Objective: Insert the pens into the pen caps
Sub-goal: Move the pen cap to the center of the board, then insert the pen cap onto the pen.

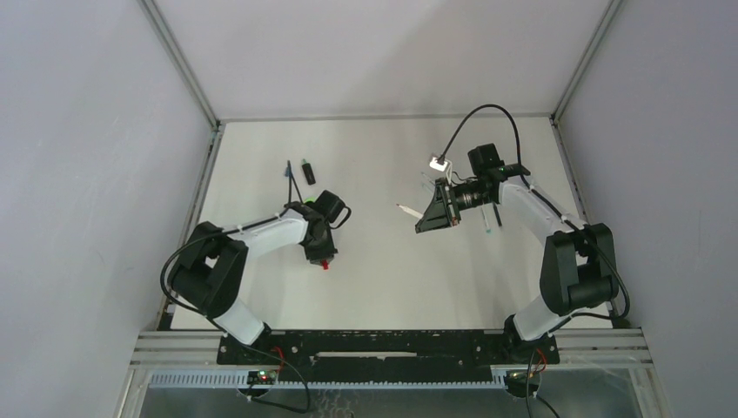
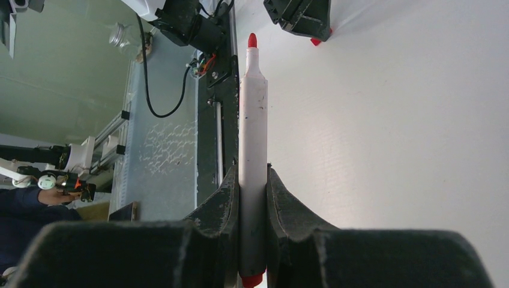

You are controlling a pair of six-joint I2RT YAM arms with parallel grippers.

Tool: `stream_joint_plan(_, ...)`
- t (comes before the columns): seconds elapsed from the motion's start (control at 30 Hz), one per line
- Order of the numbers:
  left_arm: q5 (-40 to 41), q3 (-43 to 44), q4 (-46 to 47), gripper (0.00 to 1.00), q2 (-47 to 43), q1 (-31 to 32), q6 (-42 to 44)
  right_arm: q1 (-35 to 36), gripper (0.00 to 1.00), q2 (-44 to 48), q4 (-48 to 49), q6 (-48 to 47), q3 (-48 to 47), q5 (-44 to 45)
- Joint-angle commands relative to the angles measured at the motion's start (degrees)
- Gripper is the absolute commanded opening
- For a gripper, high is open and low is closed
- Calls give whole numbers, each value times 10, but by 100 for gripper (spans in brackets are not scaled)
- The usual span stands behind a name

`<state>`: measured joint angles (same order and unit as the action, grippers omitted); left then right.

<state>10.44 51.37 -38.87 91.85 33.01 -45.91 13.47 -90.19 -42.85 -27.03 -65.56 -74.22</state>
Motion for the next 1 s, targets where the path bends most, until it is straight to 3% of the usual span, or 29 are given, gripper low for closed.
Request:
stream_joint_plan(0.0,1,0,23,17,38,11,14,1,0,8,-25,-32,-24,-12)
stream_joint_plan(0.13,6,-11,43,1,32,17,19,4,0,35,40,17,20,-27)
stream_joint_plan(0.33,14,-19,91,0,-42,19,14,22,0,71,192,148,91,5)
stream_joint_plan(0.57,-14,-101,248,0,-162,19,-91,47,0,89,388,303,173,67)
stream_joint_plan(0.77,-28,-199,379,0,-256,18,-208,107,0,72,451,361,197,116)
stream_joint_plan(0.97,-33,-267,444,0,-331,18,-292,183,0,47,484,436,203,190)
